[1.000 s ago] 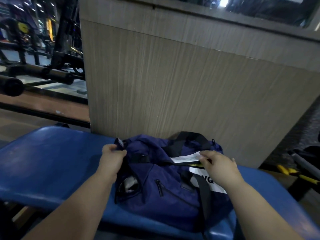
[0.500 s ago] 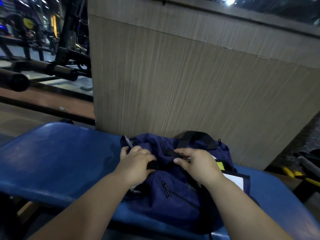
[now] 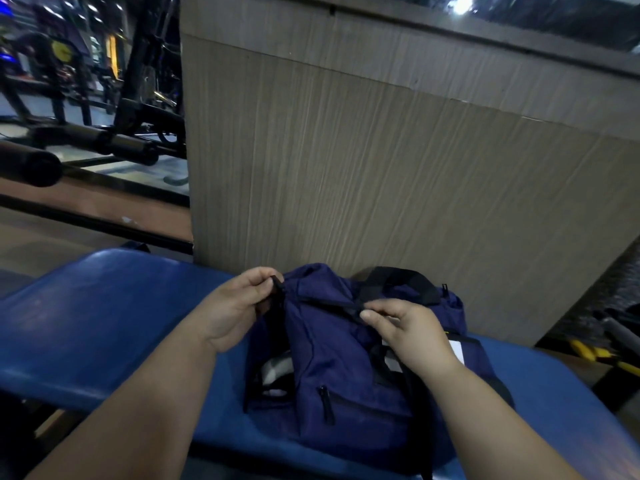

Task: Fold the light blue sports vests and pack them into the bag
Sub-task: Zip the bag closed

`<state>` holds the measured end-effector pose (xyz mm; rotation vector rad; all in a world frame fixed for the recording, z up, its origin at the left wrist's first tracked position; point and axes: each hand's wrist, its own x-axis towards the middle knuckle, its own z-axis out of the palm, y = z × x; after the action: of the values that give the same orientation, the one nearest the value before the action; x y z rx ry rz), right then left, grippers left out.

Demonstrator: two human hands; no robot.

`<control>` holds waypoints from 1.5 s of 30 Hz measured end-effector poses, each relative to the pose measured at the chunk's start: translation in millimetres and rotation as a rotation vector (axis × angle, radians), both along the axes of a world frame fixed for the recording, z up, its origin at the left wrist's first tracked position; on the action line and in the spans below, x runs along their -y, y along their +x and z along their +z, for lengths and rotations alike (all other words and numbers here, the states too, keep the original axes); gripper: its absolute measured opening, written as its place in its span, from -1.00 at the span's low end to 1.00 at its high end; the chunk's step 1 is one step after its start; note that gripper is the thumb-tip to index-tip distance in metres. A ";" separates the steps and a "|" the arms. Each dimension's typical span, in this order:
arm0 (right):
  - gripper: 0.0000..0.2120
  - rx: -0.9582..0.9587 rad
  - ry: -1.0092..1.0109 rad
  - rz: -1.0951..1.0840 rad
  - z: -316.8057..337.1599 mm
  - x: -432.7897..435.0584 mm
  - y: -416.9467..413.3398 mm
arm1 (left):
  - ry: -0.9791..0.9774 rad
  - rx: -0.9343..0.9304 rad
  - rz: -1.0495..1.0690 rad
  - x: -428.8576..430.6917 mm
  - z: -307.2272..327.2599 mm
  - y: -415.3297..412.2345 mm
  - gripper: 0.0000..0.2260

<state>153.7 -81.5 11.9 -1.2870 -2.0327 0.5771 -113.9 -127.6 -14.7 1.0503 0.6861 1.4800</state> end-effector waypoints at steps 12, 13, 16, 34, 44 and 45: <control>-0.64 0.453 0.030 0.000 -1.3 8.9 -2.2 | -0.016 -0.986 0.577 1.2 20.2 23.2 -0.56; -0.63 0.478 0.029 0.012 -4.2 7.9 -2.5 | 0.087 -1.144 0.627 4.0 25.6 32.5 -0.55; -0.61 0.530 0.056 -0.005 -9.0 6.0 0.7 | 0.433 -1.460 0.584 5.6 39.2 73.8 -0.48; -0.48 0.420 -0.376 -0.309 -42.6 -47.2 123.1 | -0.009 -2.030 0.056 -21.6 36.6 193.2 -0.53; -0.48 0.238 -0.337 -0.331 -75.3 -54.5 145.5 | 0.126 -1.906 0.151 -49.3 -3.1 256.8 -0.35; -0.50 0.225 -0.322 -0.337 -77.7 -55.9 149.6 | 0.135 -1.895 0.165 -51.6 -6.0 254.2 -0.36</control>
<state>303.3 -25.7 -65.8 -1.9156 -1.8842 0.6387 140.3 -76.0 -20.7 2.4203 1.9286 0.1840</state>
